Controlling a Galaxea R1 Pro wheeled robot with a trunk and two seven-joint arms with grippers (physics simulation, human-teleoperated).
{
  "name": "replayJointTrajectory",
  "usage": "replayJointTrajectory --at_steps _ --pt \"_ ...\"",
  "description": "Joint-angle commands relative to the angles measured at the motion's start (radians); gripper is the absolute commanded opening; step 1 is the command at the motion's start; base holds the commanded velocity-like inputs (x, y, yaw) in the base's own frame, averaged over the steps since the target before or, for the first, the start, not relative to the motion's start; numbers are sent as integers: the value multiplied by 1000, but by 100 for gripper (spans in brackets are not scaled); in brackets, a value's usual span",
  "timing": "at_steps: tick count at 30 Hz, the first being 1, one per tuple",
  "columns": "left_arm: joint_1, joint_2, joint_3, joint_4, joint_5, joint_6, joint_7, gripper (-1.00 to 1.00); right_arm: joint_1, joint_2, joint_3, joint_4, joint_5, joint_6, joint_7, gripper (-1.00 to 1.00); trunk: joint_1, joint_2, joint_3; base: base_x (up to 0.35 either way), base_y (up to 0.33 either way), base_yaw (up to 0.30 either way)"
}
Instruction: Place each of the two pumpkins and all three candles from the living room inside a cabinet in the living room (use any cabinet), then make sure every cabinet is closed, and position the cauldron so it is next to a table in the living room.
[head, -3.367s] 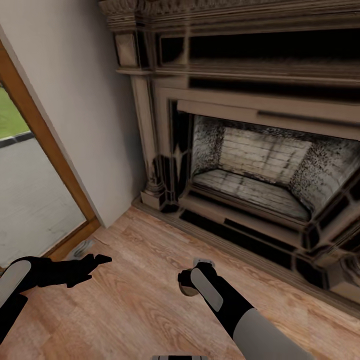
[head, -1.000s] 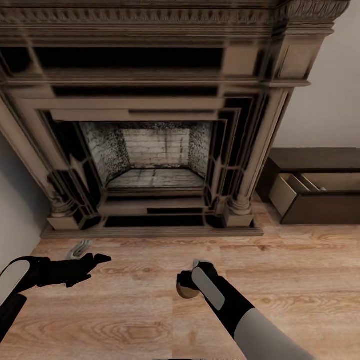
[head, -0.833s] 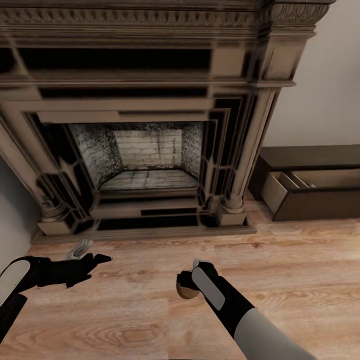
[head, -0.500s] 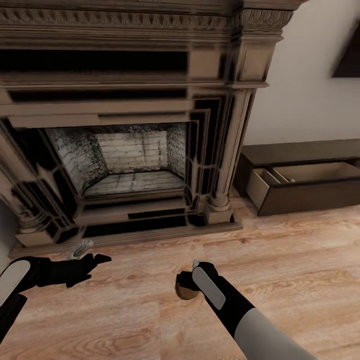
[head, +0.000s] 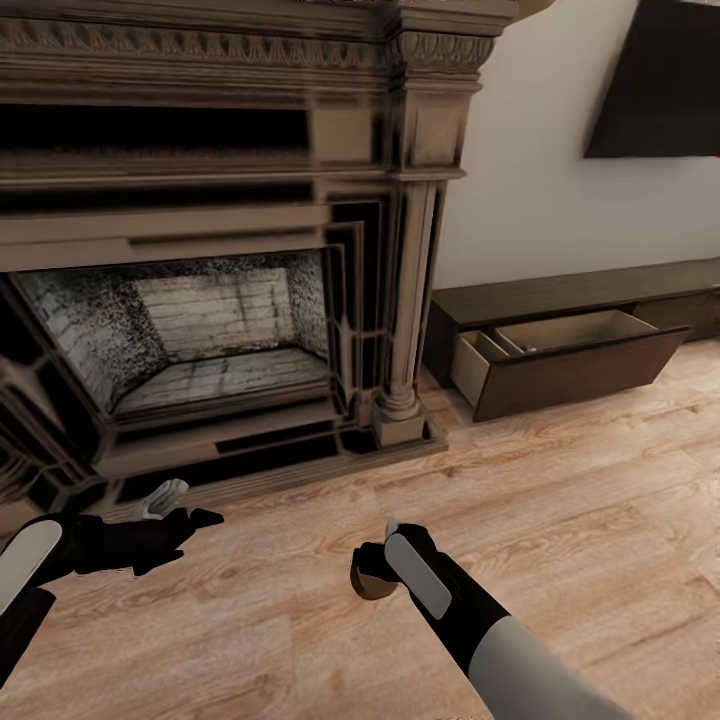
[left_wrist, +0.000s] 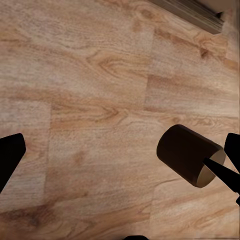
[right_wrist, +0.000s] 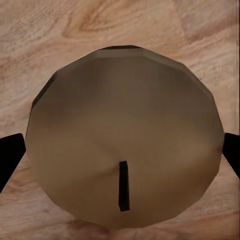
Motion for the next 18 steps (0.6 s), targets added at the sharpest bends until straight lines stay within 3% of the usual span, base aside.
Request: replayJointTrajectory --at_steps 1,18 --pt "0 1 -1 -1 10 -1 10 100 -1 0 3 -1 -8 0 -8 -100 0 0 0 0 0 -277" --pt "0 1 3 -1 7 -1 10 100 -1 0 3 1 -8 0 -8 -100 0 0 12 0 0 -277"
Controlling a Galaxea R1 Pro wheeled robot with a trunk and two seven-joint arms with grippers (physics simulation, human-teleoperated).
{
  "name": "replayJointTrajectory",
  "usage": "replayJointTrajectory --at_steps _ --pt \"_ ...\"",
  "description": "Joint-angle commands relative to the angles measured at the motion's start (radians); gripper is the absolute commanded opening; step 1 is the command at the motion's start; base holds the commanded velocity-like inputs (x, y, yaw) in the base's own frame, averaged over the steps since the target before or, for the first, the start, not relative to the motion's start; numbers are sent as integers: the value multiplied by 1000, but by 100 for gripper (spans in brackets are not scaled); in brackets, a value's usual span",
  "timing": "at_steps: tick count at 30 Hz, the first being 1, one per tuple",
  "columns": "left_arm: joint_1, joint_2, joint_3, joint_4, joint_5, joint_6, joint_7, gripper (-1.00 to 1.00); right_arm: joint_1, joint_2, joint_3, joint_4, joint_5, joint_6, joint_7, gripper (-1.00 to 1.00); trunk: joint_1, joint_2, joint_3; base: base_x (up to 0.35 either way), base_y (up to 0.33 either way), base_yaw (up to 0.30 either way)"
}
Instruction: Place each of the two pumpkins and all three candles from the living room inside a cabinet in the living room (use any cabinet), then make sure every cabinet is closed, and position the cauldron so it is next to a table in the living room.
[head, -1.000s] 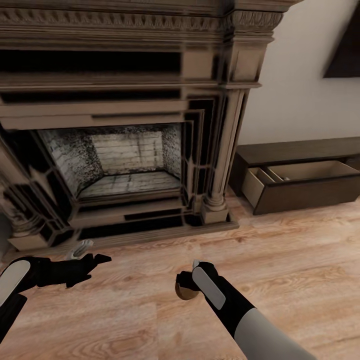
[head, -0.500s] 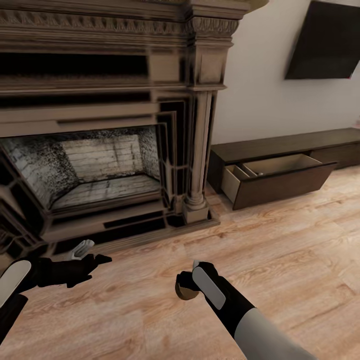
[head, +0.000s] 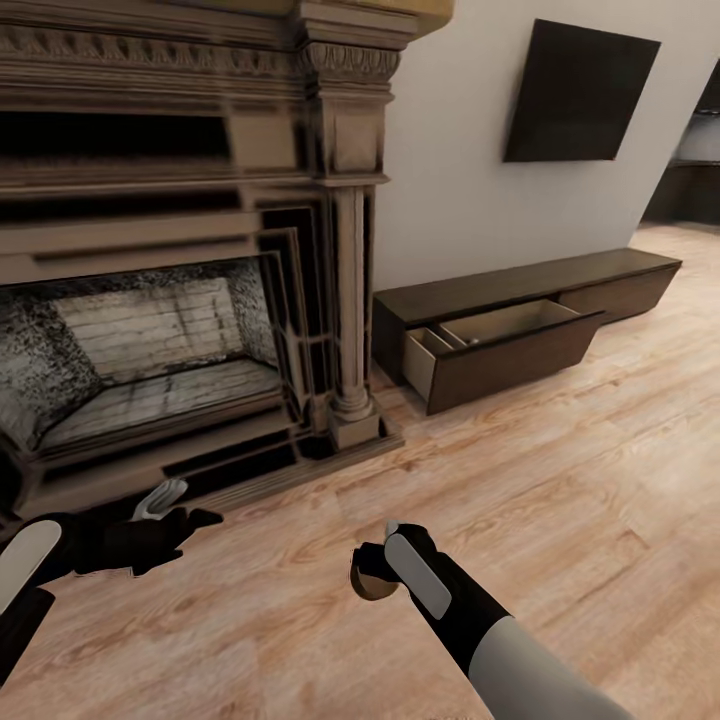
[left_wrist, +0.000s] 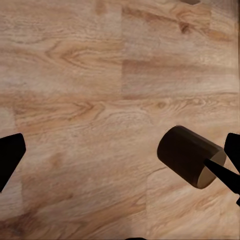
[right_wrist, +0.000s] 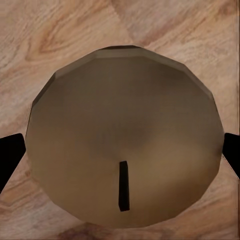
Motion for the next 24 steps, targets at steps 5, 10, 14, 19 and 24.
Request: replayJointTrajectory --at_steps 5,10,14,19,24 --pt "0 1 2 -1 9 -1 10 100 -1 0 3 0 -8 0 -8 -100 0 0 3 0 0 -277" --pt "0 1 2 -1 4 -1 11 100 -1 1 3 1 -8 0 -8 -100 0 0 6 0 0 -277" --pt "0 1 2 -1 3 -1 11 100 -1 1 3 1 -8 0 -8 -100 0 0 9 0 0 -277" --pt "0 1 2 -1 3 -1 11 100 -1 1 3 1 -8 0 -8 -100 0 0 12 0 0 -277" --pt "0 1 2 -1 3 -1 11 100 -1 0 3 2 -8 0 -8 -100 0 0 16 0 0 -277"
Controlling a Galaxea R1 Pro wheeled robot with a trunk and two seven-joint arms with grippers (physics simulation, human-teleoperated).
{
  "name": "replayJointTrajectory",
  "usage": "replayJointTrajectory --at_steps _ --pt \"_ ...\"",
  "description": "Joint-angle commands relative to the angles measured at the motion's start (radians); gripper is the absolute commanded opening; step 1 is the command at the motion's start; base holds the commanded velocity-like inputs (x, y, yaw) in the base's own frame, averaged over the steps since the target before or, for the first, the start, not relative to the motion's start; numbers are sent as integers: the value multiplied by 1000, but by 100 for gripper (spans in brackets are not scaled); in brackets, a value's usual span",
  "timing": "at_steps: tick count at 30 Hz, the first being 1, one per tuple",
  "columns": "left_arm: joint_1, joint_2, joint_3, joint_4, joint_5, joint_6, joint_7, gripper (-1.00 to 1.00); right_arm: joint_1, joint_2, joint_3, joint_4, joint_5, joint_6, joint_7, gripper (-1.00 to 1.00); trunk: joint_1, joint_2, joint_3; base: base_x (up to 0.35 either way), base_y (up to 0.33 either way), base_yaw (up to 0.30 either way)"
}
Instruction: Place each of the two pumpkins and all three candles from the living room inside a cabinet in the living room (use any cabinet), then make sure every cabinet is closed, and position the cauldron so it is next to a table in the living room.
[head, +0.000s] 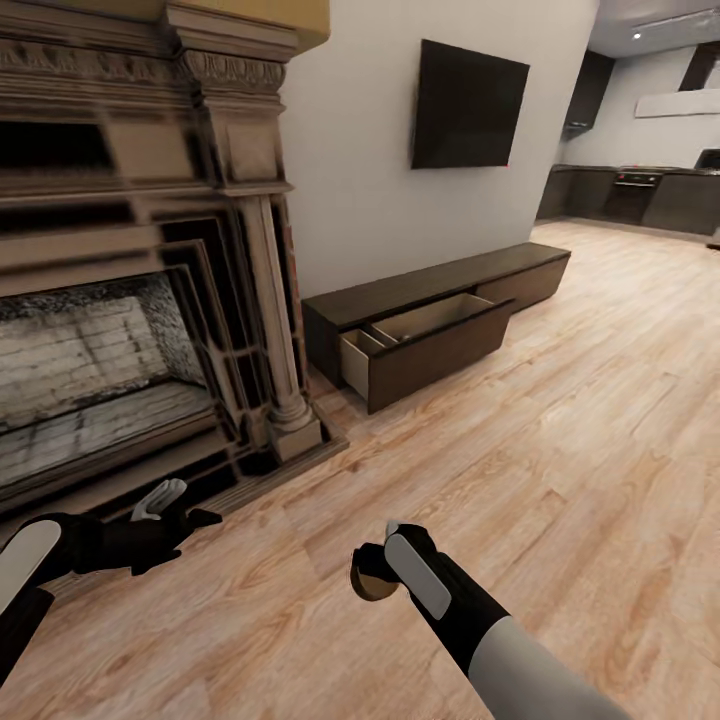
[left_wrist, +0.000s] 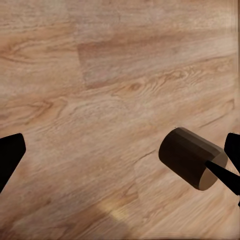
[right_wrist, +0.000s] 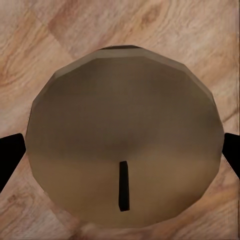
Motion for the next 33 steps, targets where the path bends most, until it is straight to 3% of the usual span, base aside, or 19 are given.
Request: replayJointTrajectory --at_steps 1,33 --pt "0 1 -1 -1 10 0 10 100 -1 0 3 -1 -8 0 -8 -100 0 0 0 0 0 -277" --pt "0 1 -2 -1 10 0 11 100 -1 0 1 0 -8 0 -8 -100 0 0 22 0 0 -277"
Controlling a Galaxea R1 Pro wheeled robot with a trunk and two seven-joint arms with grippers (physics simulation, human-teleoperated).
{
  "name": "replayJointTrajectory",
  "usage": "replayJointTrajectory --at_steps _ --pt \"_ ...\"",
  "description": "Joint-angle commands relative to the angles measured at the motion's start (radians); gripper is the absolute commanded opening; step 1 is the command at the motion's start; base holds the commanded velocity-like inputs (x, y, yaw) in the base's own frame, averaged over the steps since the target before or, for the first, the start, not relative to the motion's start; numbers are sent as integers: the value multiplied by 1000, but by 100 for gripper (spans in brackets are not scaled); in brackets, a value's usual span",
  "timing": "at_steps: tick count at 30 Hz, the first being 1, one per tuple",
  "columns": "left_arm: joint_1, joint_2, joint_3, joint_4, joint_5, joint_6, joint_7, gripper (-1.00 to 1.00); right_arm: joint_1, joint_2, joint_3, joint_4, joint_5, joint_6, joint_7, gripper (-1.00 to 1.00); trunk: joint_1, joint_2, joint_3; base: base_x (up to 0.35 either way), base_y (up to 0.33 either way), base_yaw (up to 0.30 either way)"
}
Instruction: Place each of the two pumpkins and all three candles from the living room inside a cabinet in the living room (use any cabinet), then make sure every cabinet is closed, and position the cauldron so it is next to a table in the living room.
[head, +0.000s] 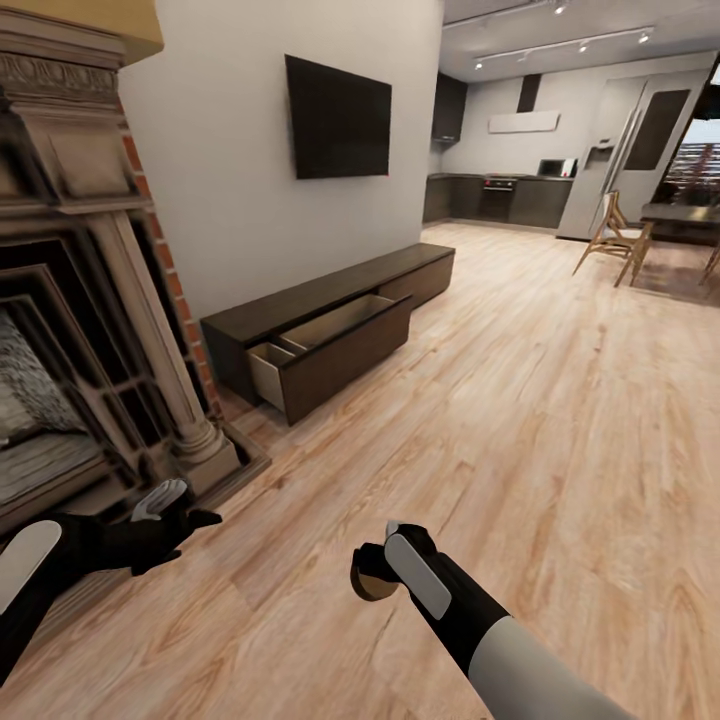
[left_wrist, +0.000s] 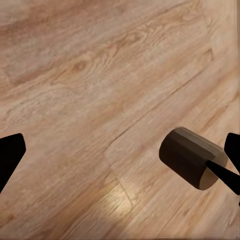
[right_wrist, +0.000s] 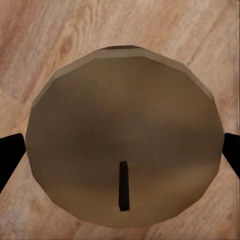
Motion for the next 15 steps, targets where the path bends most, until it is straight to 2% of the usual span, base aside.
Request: replayJointTrajectory --at_steps 1,8,15 --pt "0 1 -1 -1 10 0 11 100 -1 -1 3 -1 -8 0 -8 -100 0 0 0 0 0 -277" --pt "0 1 -1 -1 10 0 11 100 -1 0 3 1 -8 0 -8 -100 0 0 5 6 0 -277" --pt "-1 1 -1 -2 10 0 11 100 -1 0 3 1 -8 0 -7 -100 0 0 9 89 -4 -277"
